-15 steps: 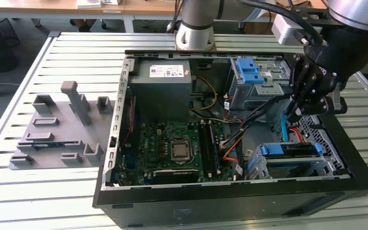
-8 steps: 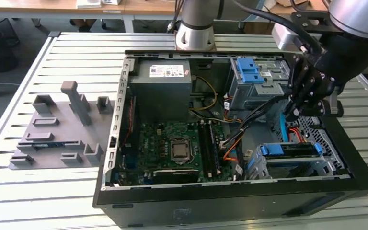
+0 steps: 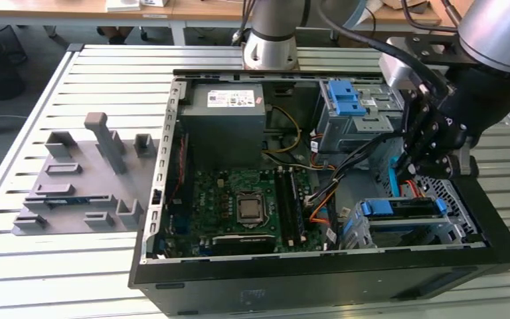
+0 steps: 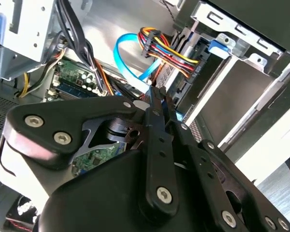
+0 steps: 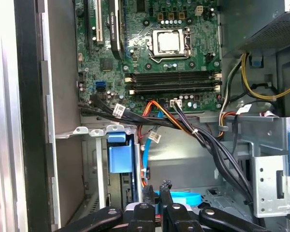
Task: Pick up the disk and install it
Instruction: 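Insert the second disk wire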
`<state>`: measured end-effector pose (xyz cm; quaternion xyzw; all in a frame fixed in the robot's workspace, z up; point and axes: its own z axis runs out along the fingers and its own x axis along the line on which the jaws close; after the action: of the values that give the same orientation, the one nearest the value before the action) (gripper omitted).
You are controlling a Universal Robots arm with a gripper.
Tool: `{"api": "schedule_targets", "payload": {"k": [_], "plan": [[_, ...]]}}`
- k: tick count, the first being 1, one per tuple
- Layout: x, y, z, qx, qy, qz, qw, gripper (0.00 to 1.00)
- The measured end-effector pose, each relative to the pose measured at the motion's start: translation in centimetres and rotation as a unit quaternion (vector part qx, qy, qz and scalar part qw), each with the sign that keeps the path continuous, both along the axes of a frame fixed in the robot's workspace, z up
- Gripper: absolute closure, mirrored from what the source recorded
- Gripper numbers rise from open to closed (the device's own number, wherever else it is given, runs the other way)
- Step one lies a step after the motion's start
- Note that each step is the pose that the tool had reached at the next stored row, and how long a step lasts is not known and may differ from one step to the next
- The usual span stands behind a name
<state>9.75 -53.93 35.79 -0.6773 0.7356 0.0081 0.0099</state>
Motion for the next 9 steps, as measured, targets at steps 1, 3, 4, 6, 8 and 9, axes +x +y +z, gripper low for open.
{"api": "schedule_targets", "payload": {"k": [1, 3, 4, 6, 8, 9], "plan": [[0.0, -0.1, -0.05, 0.0, 0.0, 0.0, 1.0, 0.84], [0.0, -0.13, -0.07, 0.0001, 0.0, 0.0, 1.0, 0.84], [0.0, -0.13, -0.07, 0.0, 0.0, 0.0, 1.0, 0.84], [0.0, -0.13, -0.07, 0.0, 0.0, 0.0, 1.0, 0.84], [0.0, -0.19, -0.07, 0.0, 0.0, 0.0, 1.0, 0.84], [0.0, -0.27, -0.08, 0.0, 0.0, 0.0, 1.0, 0.84]]}}
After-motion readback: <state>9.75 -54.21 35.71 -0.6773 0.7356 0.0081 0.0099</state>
